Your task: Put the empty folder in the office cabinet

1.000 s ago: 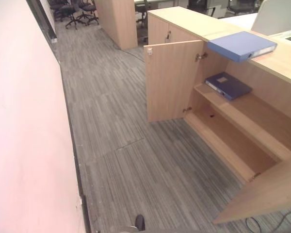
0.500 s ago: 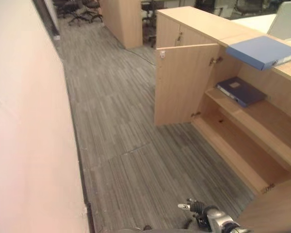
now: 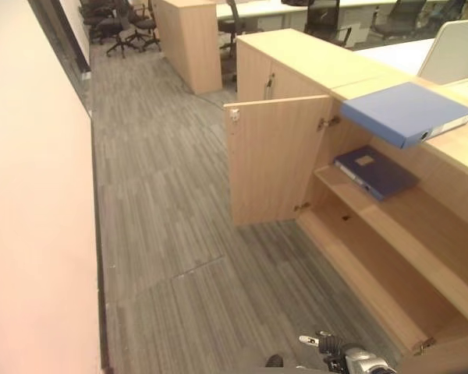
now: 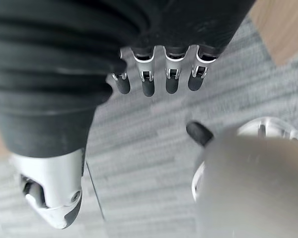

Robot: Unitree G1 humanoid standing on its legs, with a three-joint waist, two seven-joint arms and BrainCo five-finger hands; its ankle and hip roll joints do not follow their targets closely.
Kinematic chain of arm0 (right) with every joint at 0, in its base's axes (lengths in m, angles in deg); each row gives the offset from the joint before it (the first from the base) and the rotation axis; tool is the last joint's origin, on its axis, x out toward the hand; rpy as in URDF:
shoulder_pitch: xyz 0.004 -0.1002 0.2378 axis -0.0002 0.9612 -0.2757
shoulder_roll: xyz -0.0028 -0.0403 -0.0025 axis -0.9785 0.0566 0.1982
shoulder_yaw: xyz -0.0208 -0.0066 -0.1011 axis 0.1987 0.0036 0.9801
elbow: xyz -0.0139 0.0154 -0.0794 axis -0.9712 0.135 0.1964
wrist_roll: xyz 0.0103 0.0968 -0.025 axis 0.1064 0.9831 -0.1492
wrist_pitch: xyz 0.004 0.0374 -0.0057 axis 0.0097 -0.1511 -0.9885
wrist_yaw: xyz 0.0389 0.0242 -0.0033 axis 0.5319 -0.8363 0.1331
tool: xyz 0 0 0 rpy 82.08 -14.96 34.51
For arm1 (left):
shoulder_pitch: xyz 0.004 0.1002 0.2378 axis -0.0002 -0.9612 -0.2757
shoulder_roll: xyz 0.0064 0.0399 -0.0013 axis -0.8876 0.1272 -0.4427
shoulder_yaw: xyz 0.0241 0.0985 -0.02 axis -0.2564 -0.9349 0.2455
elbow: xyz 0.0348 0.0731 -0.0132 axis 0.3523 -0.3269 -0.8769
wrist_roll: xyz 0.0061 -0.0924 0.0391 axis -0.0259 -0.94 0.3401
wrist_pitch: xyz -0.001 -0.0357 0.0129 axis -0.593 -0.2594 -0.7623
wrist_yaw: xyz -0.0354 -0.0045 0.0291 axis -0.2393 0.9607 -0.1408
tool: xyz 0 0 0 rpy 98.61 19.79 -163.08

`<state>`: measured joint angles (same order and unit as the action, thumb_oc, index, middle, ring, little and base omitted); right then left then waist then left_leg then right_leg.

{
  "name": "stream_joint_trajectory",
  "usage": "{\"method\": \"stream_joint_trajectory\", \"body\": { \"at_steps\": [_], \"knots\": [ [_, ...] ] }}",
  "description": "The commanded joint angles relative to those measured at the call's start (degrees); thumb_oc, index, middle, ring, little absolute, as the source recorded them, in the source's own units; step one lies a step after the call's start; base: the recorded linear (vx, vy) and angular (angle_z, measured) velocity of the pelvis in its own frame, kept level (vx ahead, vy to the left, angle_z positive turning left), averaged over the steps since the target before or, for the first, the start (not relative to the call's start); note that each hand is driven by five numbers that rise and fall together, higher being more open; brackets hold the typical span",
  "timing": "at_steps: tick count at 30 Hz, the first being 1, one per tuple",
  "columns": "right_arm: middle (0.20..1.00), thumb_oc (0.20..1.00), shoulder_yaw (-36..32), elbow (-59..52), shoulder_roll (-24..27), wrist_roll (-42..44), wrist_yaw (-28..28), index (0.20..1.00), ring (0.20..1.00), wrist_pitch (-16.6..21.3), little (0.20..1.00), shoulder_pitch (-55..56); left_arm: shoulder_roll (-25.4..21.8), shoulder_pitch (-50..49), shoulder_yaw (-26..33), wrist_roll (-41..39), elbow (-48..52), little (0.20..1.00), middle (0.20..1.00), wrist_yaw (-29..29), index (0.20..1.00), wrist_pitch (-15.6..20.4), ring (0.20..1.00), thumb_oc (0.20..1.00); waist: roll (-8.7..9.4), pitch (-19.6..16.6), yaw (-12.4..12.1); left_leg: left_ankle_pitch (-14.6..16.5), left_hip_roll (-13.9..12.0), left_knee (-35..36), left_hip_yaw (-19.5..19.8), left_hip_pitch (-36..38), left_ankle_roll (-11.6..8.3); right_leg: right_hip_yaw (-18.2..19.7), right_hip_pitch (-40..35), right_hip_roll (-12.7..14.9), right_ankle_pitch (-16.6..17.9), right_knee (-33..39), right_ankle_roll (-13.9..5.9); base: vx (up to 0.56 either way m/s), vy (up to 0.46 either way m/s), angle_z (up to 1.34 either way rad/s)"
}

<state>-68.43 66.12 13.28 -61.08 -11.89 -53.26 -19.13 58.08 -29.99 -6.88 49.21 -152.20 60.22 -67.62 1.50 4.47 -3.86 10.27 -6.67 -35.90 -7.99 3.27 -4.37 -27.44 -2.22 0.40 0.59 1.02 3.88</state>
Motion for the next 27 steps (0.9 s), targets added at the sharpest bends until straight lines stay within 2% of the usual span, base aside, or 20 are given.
{"method": "stream_joint_trajectory", "body": {
  "at_steps": [1,3,4,5,6,7,8,10,11,14,15,18,19,20,21,22,24,25,27],
  "knots": [
    [1.0,1.0,-1.5,2.09,0.26,2.24,-0.84,1.0,1.0,0.52,1.0,-3.29,0.74,2.59,-1.56,-1.46,0.6,1.0,1.0,0.4,1.0,0.98,1.0,1.0,1.61,3.68,-0.75,-10.67,-1.6,-5.77,-0.14,-6.65,0.92,3.86,-3.0,3.09,-3.19,-3.8,-3.46,0.11,-0.178,-0.66],
    [1.0,1.0,-1.88,2.23,0.88,2.51,-1.15,1.0,1.0,0.39,1.0,-3.26,0.96,2.91,-1.88,-2.44,1.09,1.0,1.0,0.68,1.0,1.15,1.0,1.0,2.45,3.95,-1.36,-9.61,-2.99,-5.95,-0.92,-10.9,2.18,5.92,-4.01,3.43,-4.28,-4.04,-3.28,0.16,-0.025,-0.78],
    [1.0,1.0,-2.32,2.33,1.4,3.07,-1.5,1.0,1.0,0.54,1.0,-3.1,0.96,3.05,-2.12,-2.73,1.51,1.0,1.0,0.95,1.0,1.36,1.0,1.0,2.9,3.93,-1.93,-8.56,-2.17,-0.75,-0.18,-13.46,3.01,8.36,-5.23,3.68,-4.34,-3.3,-3.68,0.22,0.056,-0.67],
    [1.0,1.0,-2.49,2.4,1.56,3.22,-1.55,1.0,1.0,0.64,1.0,-2.84,0.94,3.04,-2.21,-2.79,1.49,1.0,1.0,1.0,1.0,1.4,1.0,1.0,2.9,3.82,-2.06,-8.5,-1.67,2.97,0.54,-13.66,3.08,9.32,-5.48,3.84,-4.4,-3.13,-4.09,0.17,0.058,-0.72],
    [1.0,1.0,-2.5,2.4,1.56,3.22,-1.55,1.0,1.0,0.64,1.0,-2.82,0.94,3.03,-2.22,-2.79,1.48,1.0,1.0,1.0,1.0,1.4,1.0,1.0,2.97,3.87,-2.14,-8.56,-1.58,3.18,0.41,-13.45,3.12,9.39,-5.54,3.94,-4.4,-3.14,-4.12,0.12,0.08,-0.74],
    [1.0,1.0,-2.88,2.65,1.77,3.28,-1.76,1.0,1.0,0.82,1.0,-2.54,0.94,2.88,-2.17,-3.06,1.3,1.0,1.0,1.19,1.0,1.51,1.0,1.0,2.89,3.74,-2.31,-8.87,-0.91,7.29,1.91,-14.12,2.88,10.5,-5.98,4.0,-4.56,-2.83,-4.51,0.1,0.104,-0.79],
    [1.0,1.0,-3.31,2.91,2.04,3.22,-1.91,1.0,1.0,0.94,1.0,-2.28,0.95,2.75,-2.23,-3.27,1.18,1.0,1.0,1.15,1.0,1.62,1.0,1.0,2.86,3.66,-2.64,-11.52,-0.02,14.52,3.8,-15.22,2.97,11.17,-6.0,4.39,-4.14,-2.6,-4.64,0.18,0.157,-0.61],
    [1.0,1.0,-3.86,3.27,2.19,2.99,-2.12,1.0,1.0,1.22,1.0,-1.78,1.06,2.78,-2.47,-3.77,0.61,1.0,1.0,1.25,1.0,1.85,1.0,1.0,1.16,3.76,-3.17,-17.39,0.46,28.3,11.04,-14.39,1.0,14.06,-7.73,3.47,-5.33,-2.7,-5.15,0.24,0.155,-0.6],
    [1.0,1.0,-4.1,3.4,2.28,2.86,-2.24,1.0,1.0,1.38,1.0,-1.45,1.14,2.83,-2.65,-3.81,0.38,1.0,1.0,1.3,1.0,1.96,1.0,1.0,0.59,3.8,-3.21,-18.85,0.29,32.79,14.11,-14.46,0.58,15.43,-8.37,3.19,-5.83,-2.75,-5.26,0.26,0.123,-0.59],
    [1.0,1.0,-4.95,4.14,2.48,2.72,-2.26,1.0,1.0,1.5,1.0,-0.53,1.46,2.98,-2.88,-4.07,-0.29,1.0,1.0,1.12,1.0,2.13,1.0,1.0,-0.66,3.84,-2.93,-20.12,1.28,37.58,20.96,-14.95,-1.16,19.57,-9.14,2.59,-6.53,-2.6,-5.54,0.23,0.121,-0.91],
    [1.0,1.0,-5.31,4.73,2.3,2.47,-1.9,1.0,1.0,1.62,1.0,0.21,1.78,2.64,-2.74,-3.9,-0.88,1.0,1.0,0.9,1.0,2.35,1.0,1.0,-1.72,2.84,-2.55,-20.29,1.56,38.86,23.96,-12.71,-1.83,21.56,-9.08,1.86,-6.62,-1.94,-5.87,0.18,0.133,-1.14],
    [1.0,1.0,-6.1,5.27,2.3,2.69,-1.91,1.0,1.0,1.61,1.0,0.73,1.94,2.66,-3.23,-3.35,-0.99,1.0,1.0,0.71,1.0,2.44,1.0,1.0,-1.82,1.9,-1.65,-19.6,2.15,37.89,24.24,-11.57,-1.96,22.81,-9.21,2.62,-6.0,-0.62,-6.68,0.18,0.169,-1.02],
    [1.0,1.0,-6.24,5.39,2.24,2.79,-1.9,1.0,1.0,1.59,1.0,0.84,1.92,2.54,-3.27,-3.32,-0.95,1.0,1.0,0.59,1.0,2.47,1.0,1.0,-1.7,1.62,-1.53,-19.04,2.39,37.57,23.71,-11.16,-1.72,23.24,-9.11,3.09,-5.77,-0.31,-6.92,0.23,0.258,-0.67],
    [1.0,1.0,-6.74,5.44,1.89,3.43,-1.9,1.0,1.0,1.4,1.0,0.91,1.68,2.75,-3.37,-3.23,-0.82,1.0,1.0,0.5,1.0,2.52,1.0,1.0,-1.31,0.96,-0.89,-17.8,2.68,37.12,21.49,-10.37,-0.99,24.39,-8.56,4.22,-4.81,0.3,-7.99,0.16,0.184,-0.77],
    [1.0,1.0,-6.74,5.43,1.89,3.43,-1.9,1.0,1.0,1.39,1.0,0.92,1.67,2.75,-3.38,-3.23,-0.83,1.0,1.0,0.49,1.0,2.52,1.0,1.0,-1.28,0.99,-1.04,-17.75,2.67,37.1,21.34,-10.3,-0.97,24.54,-8.57,4.25,-4.79,0.31,-8.01,0.21,0.281,-0.86],
    [1.0,1.0,-7.07,5.57,1.5,3.96,-1.89,1.0,1.0,1.3,1.0,0.6,1.48,2.99,-3.37,-3.21,-0.42,1.0,1.0,0.51,1.0,2.7,1.0,1.0,-1.19,0.28,-0.66,-16.27,3.44,37.16,19.5,-9.14,0.31,25.73,-7.83,5.7,-3.85,0.58,-9.3,0.1,0.15,-0.62],
    [1.0,1.0,-7.08,5.57,1.49,3.96,-1.89,1.0,1.0,1.29,1.0,0.61,1.48,2.99,-3.38,-3.21,-0.43,1.0,1.0,0.51,1.0,2.7,1.0,1.0,-1.16,0.32,-0.79,-16.24,3.44,37.15,19.36,-9.07,0.33,25.86,-7.84,5.74,-3.84,0.58,-9.32,0.1,0.16,-0.79],
    [1.0,1.0,-7.65,5.51,1.21,4.48,-1.87,1.0,1.0,1.24,1.0,0.18,1.34,3.52,-3.67,-3.28,0.18,1.0,1.0,0.5,1.0,2.91,1.0,1.0,-1.41,-0.27,-0.55,-14.89,4.36,37.78,17.04,-7.52,1.65,26.57,-6.98,7.46,-3.31,-0.04,-10.73,0.14,0.264,-0.7],
    [1.0,1.0,-8.36,5.44,1.09,5.14,-1.9,1.0,1.0,1.13,1.0,-0.36,1.2,4.25,-4.17,-3.54,1.33,1.0,1.0,0.37,1.0,3.29,1.0,1.0,-1.88,-0.6,-0.28,-13.7,5.4,38.59,14.7,-6.07,3.01,27.05,-5.88,9.4,-2.71,-1.23,-12.06,0.16,0.359,-0.5]
  ]
}}
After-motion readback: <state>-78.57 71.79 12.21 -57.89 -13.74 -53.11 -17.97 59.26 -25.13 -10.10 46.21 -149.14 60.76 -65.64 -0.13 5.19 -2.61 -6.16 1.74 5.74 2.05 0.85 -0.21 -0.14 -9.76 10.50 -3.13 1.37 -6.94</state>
